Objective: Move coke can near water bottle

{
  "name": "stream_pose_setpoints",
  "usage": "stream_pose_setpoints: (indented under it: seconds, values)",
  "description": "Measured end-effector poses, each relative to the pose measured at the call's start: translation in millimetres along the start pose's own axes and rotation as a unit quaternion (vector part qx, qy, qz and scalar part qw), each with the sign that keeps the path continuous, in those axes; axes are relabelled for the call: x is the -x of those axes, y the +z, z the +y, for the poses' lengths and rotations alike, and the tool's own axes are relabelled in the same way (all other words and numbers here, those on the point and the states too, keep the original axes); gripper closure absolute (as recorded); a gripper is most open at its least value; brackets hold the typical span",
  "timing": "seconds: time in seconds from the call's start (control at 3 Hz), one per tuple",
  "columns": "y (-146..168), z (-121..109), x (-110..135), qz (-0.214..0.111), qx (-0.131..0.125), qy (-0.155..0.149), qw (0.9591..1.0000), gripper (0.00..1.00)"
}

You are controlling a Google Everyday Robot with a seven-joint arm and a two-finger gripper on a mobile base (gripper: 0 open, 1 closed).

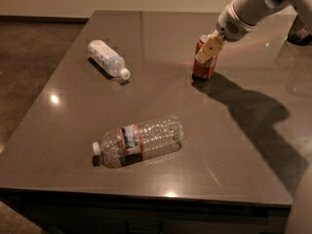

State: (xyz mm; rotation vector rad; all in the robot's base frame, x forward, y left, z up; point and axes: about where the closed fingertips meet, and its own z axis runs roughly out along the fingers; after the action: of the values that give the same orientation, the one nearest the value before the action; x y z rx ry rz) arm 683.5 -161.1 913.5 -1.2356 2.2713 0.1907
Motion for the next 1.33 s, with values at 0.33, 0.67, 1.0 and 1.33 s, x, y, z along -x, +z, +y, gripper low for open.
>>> stream_pose_setpoints:
  seconds: [0.33,0.67,1.0,1.33]
  values:
    - [-6.7,12.7,8.7,-0.007,0.005,-0.019,0.9998,0.95]
    - [-10.8,40.7,21.5,-0.011,0.024,-0.058,0.998,1.0]
    - [-13.2,72.4,30.5,-0.011,0.047,-0.1,0.9938,1.0]
    - [-13.1,103.3,34.7,-0.008,0.071,-0.137,0.9879,1.0]
